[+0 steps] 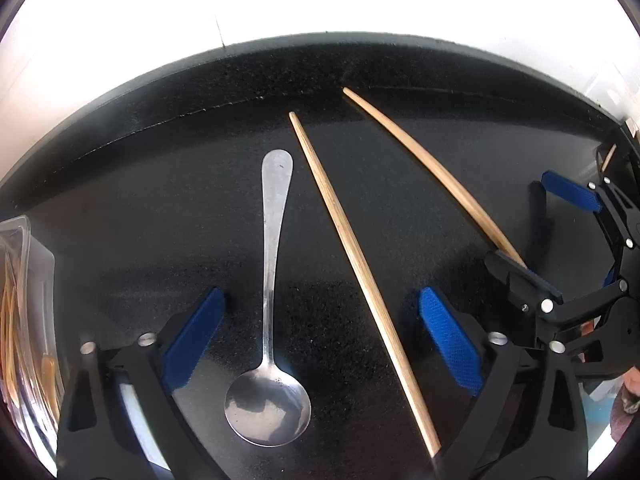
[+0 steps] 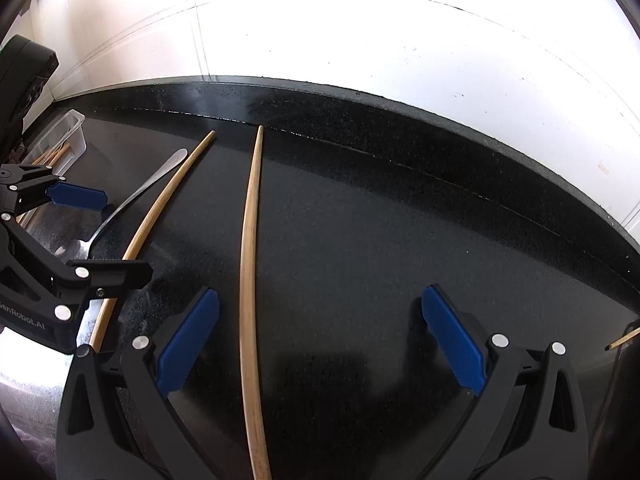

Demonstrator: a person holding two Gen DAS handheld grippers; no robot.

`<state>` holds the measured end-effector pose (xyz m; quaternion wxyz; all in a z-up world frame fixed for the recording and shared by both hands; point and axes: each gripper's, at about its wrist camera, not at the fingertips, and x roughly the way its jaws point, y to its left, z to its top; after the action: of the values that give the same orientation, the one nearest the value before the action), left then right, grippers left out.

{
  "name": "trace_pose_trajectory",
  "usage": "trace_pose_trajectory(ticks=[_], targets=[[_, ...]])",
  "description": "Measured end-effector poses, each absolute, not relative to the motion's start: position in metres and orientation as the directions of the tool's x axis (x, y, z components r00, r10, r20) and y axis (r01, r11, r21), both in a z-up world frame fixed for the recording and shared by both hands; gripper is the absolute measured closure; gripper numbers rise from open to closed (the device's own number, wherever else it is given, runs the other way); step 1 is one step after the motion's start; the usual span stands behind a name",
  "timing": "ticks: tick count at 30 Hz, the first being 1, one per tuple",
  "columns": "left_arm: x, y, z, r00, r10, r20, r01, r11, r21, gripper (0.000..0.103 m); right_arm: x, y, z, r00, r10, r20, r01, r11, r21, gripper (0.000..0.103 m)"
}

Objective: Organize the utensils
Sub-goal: 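Close the left tool on a chopstick while the right tool grasps another chopstick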

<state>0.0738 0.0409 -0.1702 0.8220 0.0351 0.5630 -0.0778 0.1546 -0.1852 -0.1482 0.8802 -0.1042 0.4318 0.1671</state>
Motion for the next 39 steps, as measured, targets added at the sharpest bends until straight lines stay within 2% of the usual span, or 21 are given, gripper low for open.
trace_pose_trajectory(ticks=[2, 4, 6, 7, 8, 10, 12, 14, 19, 23, 27, 29, 32, 33, 34, 37, 39], targets=[[0.071, 0.032, -0.162, 0.389, -0.092, -0.917, 0.188, 0.982, -0.019, 0.05, 0.154, -0.185, -0.148, 0.572, 0.202, -0.795, -0.382, 0.923, -0.041, 0.005], [0.072, 0.024, -0.159, 0.397, -0.103, -0.912, 0.205, 0.978, -0.021, 0.06, 0.154, -0.183, -0.148, 0.573, 0.201, -0.795, -0.381, 0.924, -0.042, 0.006], [0.073, 0.016, -0.158, 0.405, -0.109, -0.908, 0.222, 0.975, -0.018, 0.063, 0.153, -0.183, -0.148, 0.572, 0.202, -0.795, -0.382, 0.923, -0.04, 0.006], [0.073, 0.015, -0.158, 0.41, -0.117, -0.905, 0.227, 0.974, -0.023, 0.074, 0.152, -0.183, -0.148, 0.572, 0.204, -0.794, -0.384, 0.923, -0.04, 0.007], [0.073, 0.014, -0.157, 0.416, -0.123, -0.901, 0.233, 0.972, -0.025, 0.095, 0.151, -0.182, -0.148, 0.574, 0.208, -0.792, -0.388, 0.921, -0.04, 0.008], [0.073, 0.015, -0.157, 0.409, -0.182, -0.894, 0.238, 0.967, -0.088, 0.096, 0.147, -0.181, -0.146, 0.58, 0.214, -0.786, -0.393, 0.919, -0.04, 0.018], [0.074, 0.017, -0.157, 0.403, -0.213, -0.89, 0.238, 0.964, -0.123, 0.097, 0.142, -0.179, -0.145, 0.587, 0.211, -0.782, -0.387, 0.921, -0.042, 0.021], [0.073, 0.02, -0.158, 0.409, -0.221, -0.885, 0.245, 0.961, -0.127, 0.096, 0.142, -0.179, -0.145, 0.587, 0.211, -0.782, -0.384, 0.923, -0.039, 0.021], [0.06, 0.015, -0.158, 0.431, -0.158, -0.888, 0.294, 0.955, -0.028, 0.096, 0.142, -0.181, -0.145, 0.584, 0.216, -0.782, -0.386, 0.922, -0.034, 0.021], [0.055, 0.03, -0.153, 0.428, -0.228, -0.874, 0.256, 0.959, -0.124, 0.097, 0.142, -0.181, -0.145, 0.584, 0.216, -0.782, -0.386, 0.922, -0.034, 0.021], [0.049, 0.05, -0.144, 0.453, -0.251, -0.856, 0.244, 0.958, -0.152, 0.098, 0.143, -0.181, -0.145, 0.585, 0.216, -0.782, -0.388, 0.921, -0.036, 0.021], [0.047, 0.06, -0.141, 0.454, -0.265, -0.85, 0.24, 0.956, -0.17, 0.098, 0.141, -0.181, -0.143, 0.587, 0.223, -0.778, -0.397, 0.917, -0.036, 0.027], [0.033, 0.063, -0.137, 0.46, -0.263, -0.848, 0.225, 0.959, -0.175, 0.098, 0.136, -0.179, -0.141, 0.599, 0.23, -0.767, -0.402, 0.915, -0.039, 0.054], [0.027, 0.064, -0.137, 0.458, -0.261, -0.85, 0.22, 0.959, -0.176, 0.098, 0.133, -0.177, -0.139, 0.611, 0.221, -0.761, -0.394, 0.918, -0.05, 0.082], [0.025, 0.065, -0.136, 0.455, -0.26, -0.852, 0.217, 0.96, -0.178, 0.098, 0.132, -0.175, -0.139, 0.615, 0.209, -0.761, -0.387, 0.92, -0.06, 0.094], [0.025, 0.076, -0.127, 0.459, -0.265, -0.848, 0.209, 0.96, -0.186, 0.098, 0.129, -0.174, -0.139, 0.622, 0.195, -0.759, -0.361, 0.931, -0.057, 0.095], [0.022, 0.078, -0.12, 0.463, -0.27, -0.844, 0.209, 0.959, -0.192, 0.098, 0.131, -0.182, -0.136, 0.585, 0.227, -0.778, -0.334, 0.942, 0.024, 0.096]])
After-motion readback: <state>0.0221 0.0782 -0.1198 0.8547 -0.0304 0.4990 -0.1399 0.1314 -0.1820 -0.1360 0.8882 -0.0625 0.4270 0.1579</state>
